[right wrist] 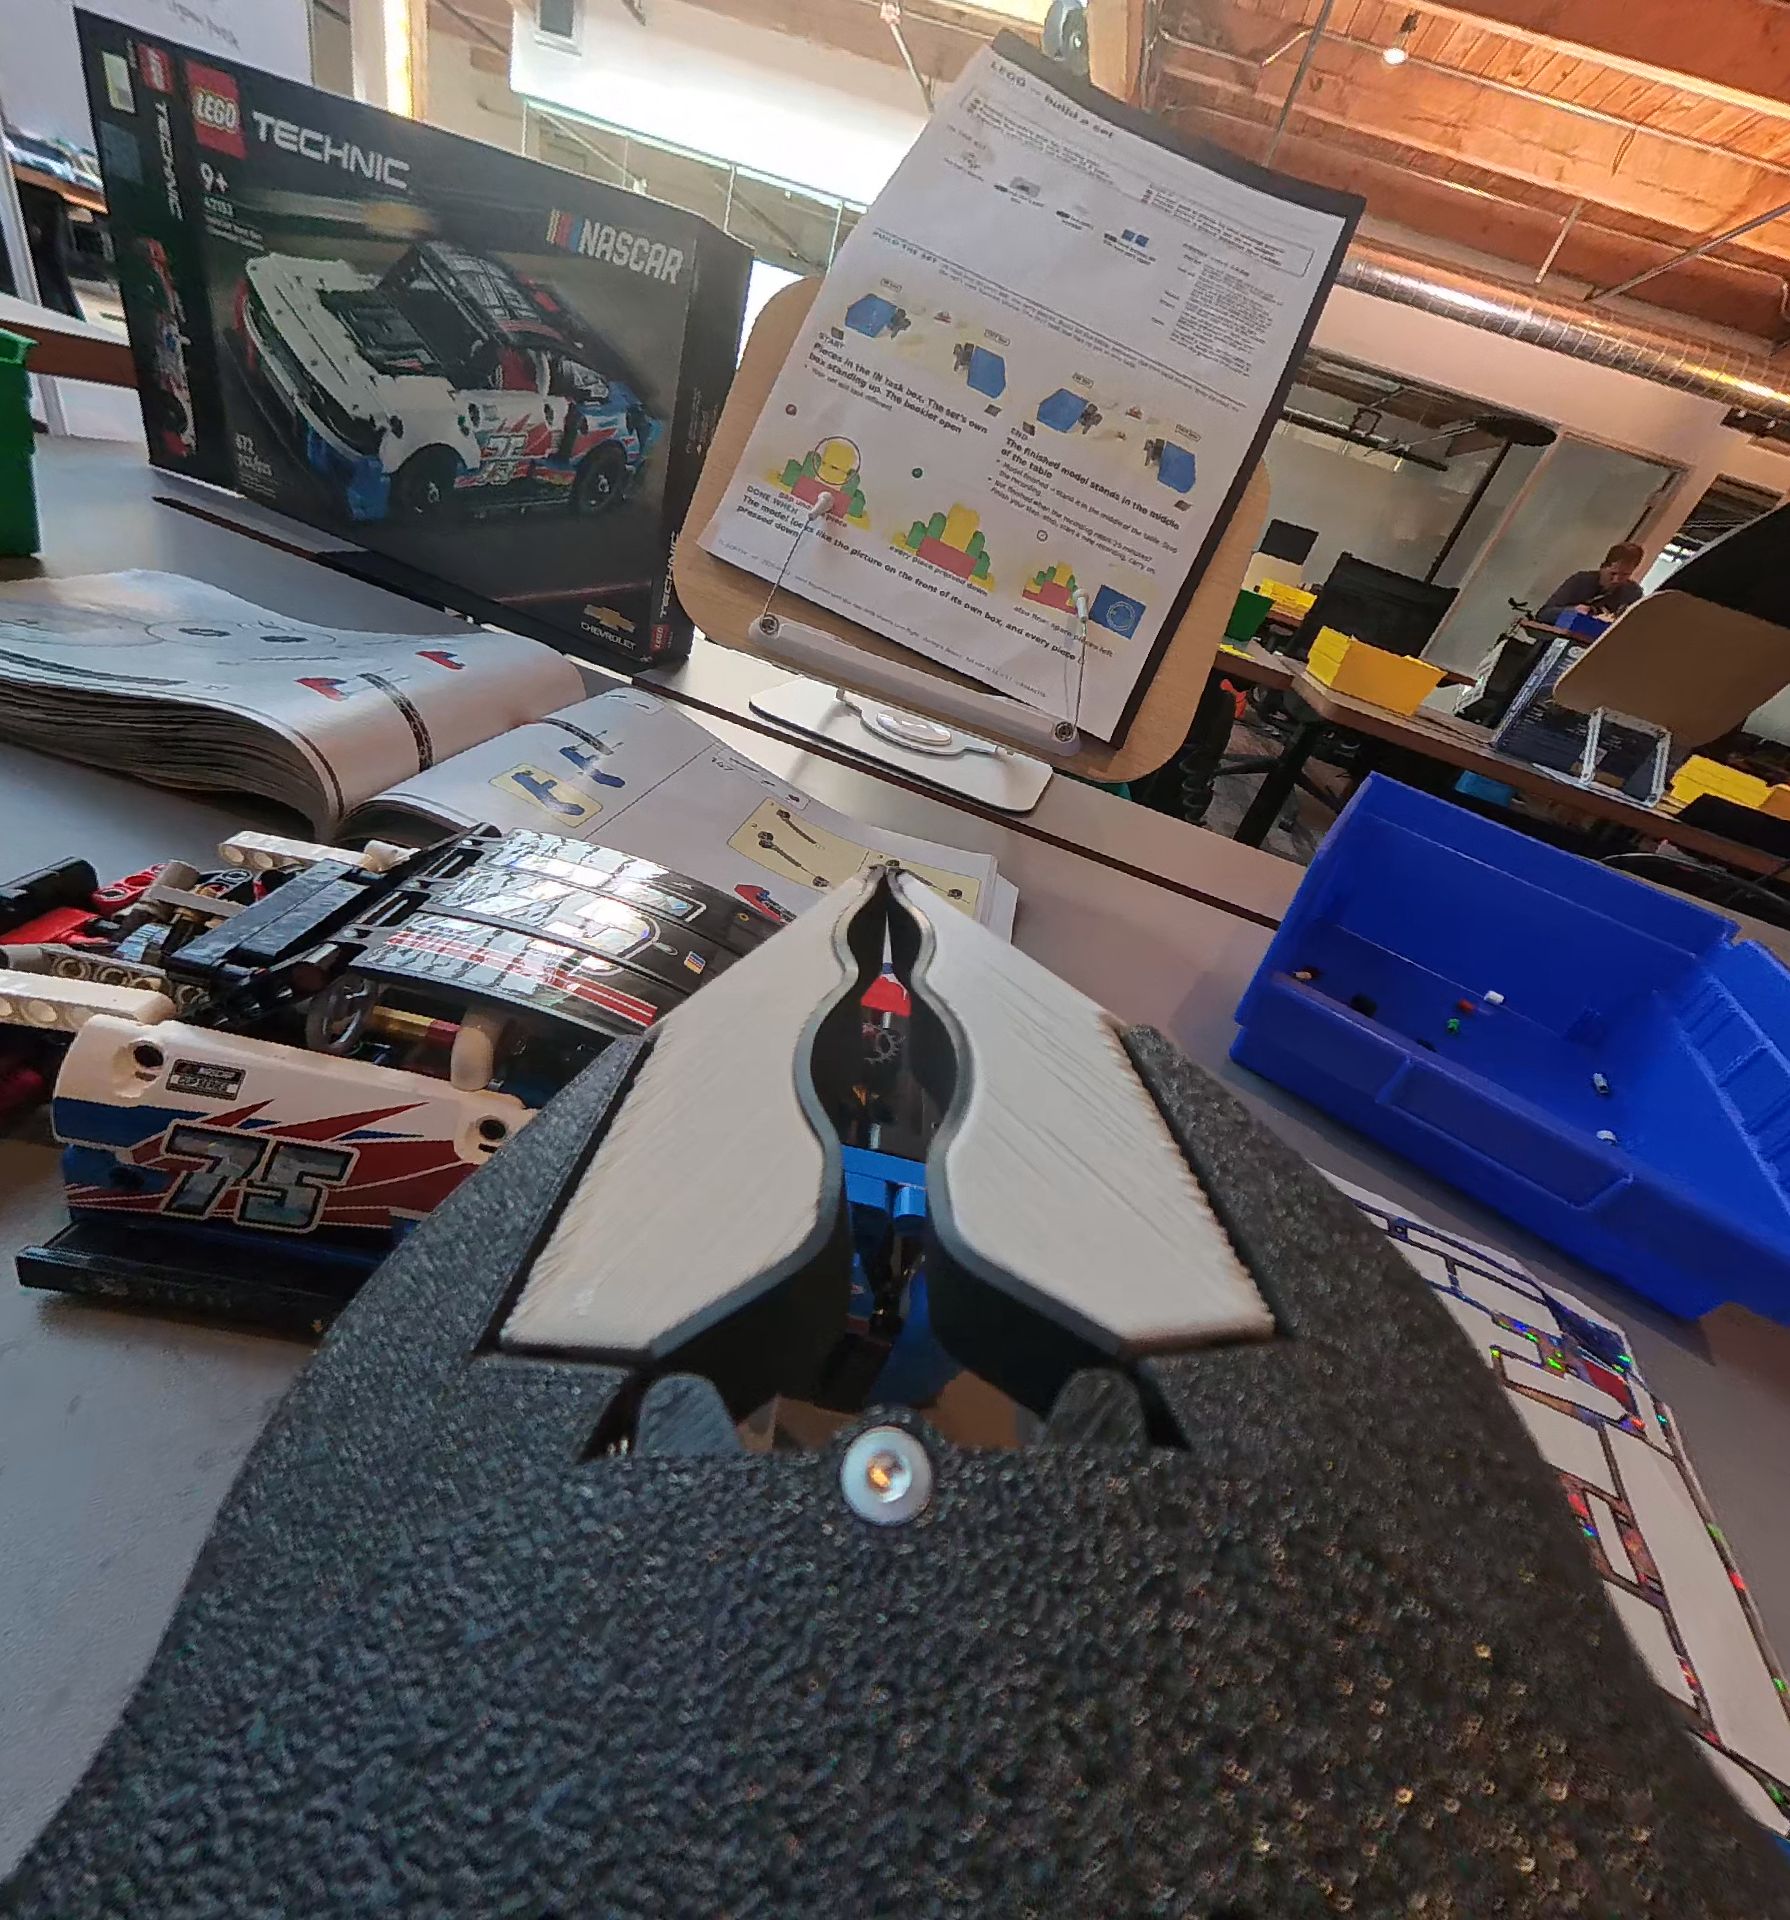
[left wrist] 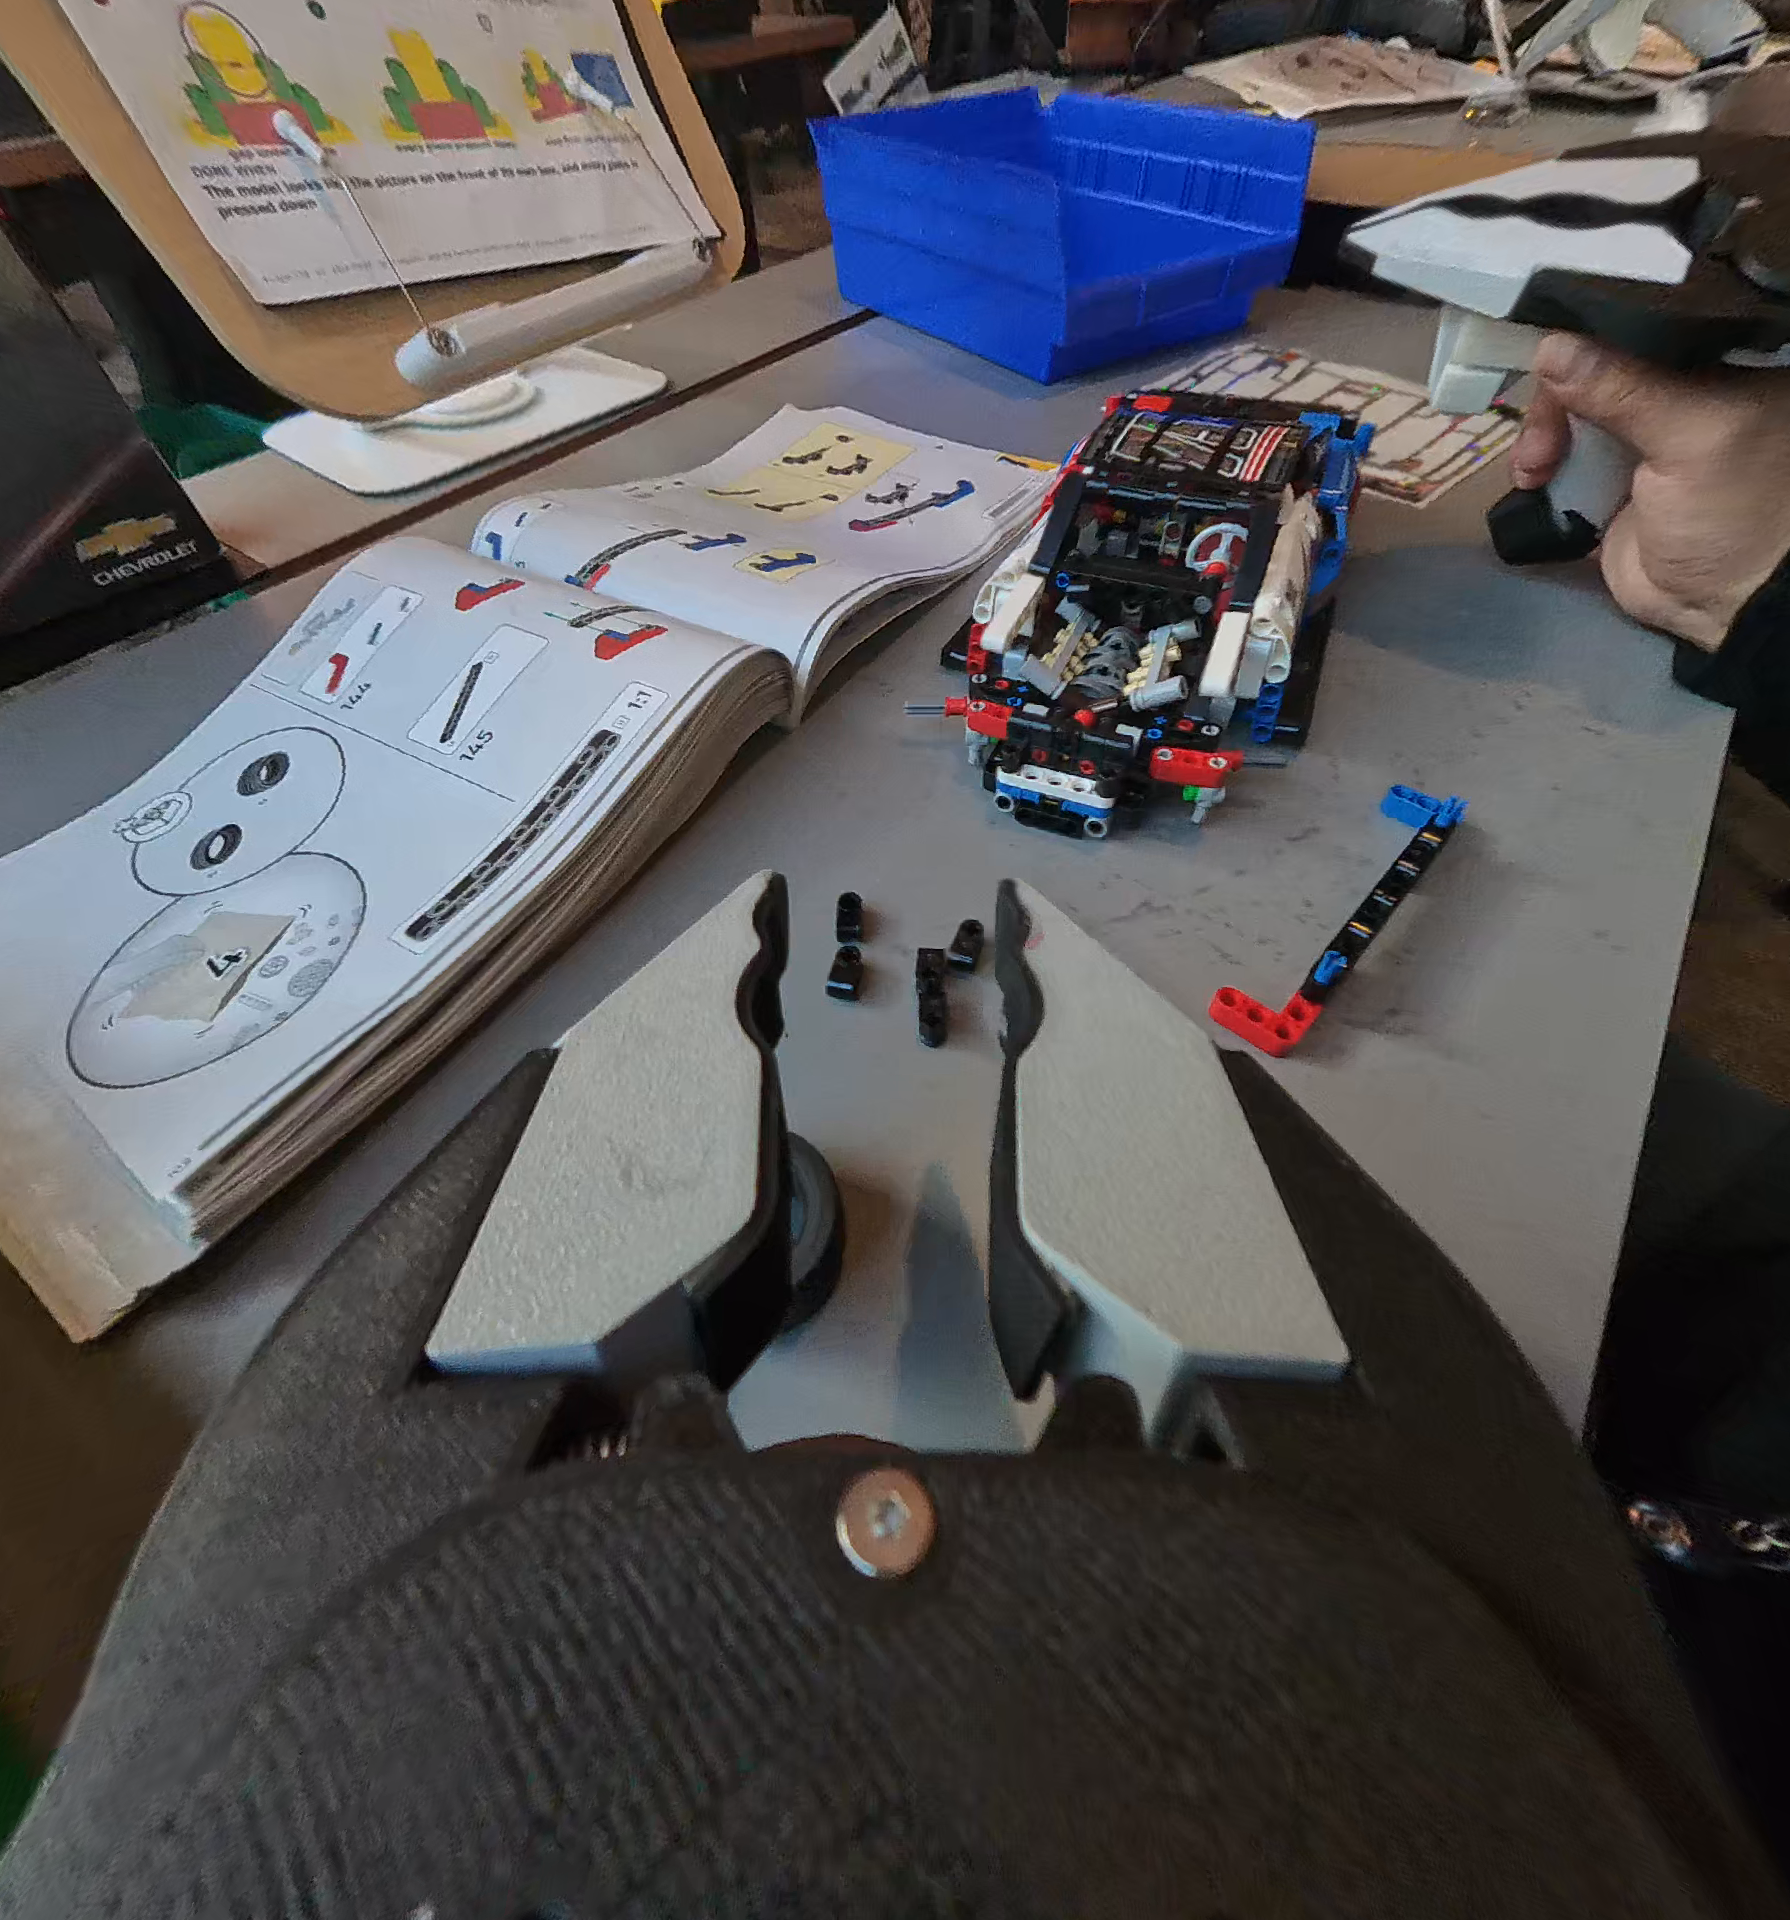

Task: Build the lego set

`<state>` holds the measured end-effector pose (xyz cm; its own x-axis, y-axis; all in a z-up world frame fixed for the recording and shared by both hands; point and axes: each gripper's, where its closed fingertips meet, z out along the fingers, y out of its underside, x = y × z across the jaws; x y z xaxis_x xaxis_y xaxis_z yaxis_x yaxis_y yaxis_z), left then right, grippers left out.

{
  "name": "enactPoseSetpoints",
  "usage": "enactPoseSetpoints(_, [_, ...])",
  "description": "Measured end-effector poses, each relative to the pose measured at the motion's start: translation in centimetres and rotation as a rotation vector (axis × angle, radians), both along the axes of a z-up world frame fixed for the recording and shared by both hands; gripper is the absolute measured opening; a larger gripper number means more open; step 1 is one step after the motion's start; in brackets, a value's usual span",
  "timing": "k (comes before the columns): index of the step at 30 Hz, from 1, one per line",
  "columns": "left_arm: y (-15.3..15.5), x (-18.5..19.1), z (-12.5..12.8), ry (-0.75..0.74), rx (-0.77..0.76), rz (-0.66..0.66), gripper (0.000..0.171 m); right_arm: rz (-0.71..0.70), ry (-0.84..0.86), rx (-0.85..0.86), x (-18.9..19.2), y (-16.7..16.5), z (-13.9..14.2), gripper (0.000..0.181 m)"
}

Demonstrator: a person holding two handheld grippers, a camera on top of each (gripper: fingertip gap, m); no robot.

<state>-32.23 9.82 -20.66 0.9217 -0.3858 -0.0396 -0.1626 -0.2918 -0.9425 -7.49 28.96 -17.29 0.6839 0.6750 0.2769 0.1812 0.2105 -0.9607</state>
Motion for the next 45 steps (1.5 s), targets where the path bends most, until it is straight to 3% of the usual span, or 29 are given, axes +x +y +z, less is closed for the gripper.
enactPoseSetpoints(3, [-0.4, 1.0, -1.1, -0.003, 0.031, -0.032, 0.034, -0.014, -0.003, 0.002, 0.2, 0.1, 0.0, 0.000])
enactPoseSetpoints(7, [-0.7, 1.6, 0.0, 0.025, 0.113, -0.063, 0.021, -0.023, -0.015, 0.003, 0.2, 0.1, -0.2, 0.000])
enactPoseSetpoints(24, [0.0, 0.5, -0.4, 0.033, 0.096, -0.005, 0.038, 0.072, -0.013, -0.050, -1.3, -0.8, -0.9, 0.000])
enactPoseSetpoints(31, [0.4, -0.2, -0.6, -0.004, 0.072, 0.029, 0.050, 0.097, 0.182, -0.110, -0.8, -2.4, 0.8, 0.000])
enactPoseSetpoints(36, [0.8, -1.0, -0.7, 0.073, 0.092, 0.085, 0.046, 0.153, 0.252, -0.148, -0.6, -3.2, 1.0, 0.000])
enactPoseSetpoints(45, [2.1, -2.0, -3.9, 0.133, -0.114, 0.161, 0.040, 0.322, 0.299, -0.122, 0.1, -6.4, 1.7, 0.002])
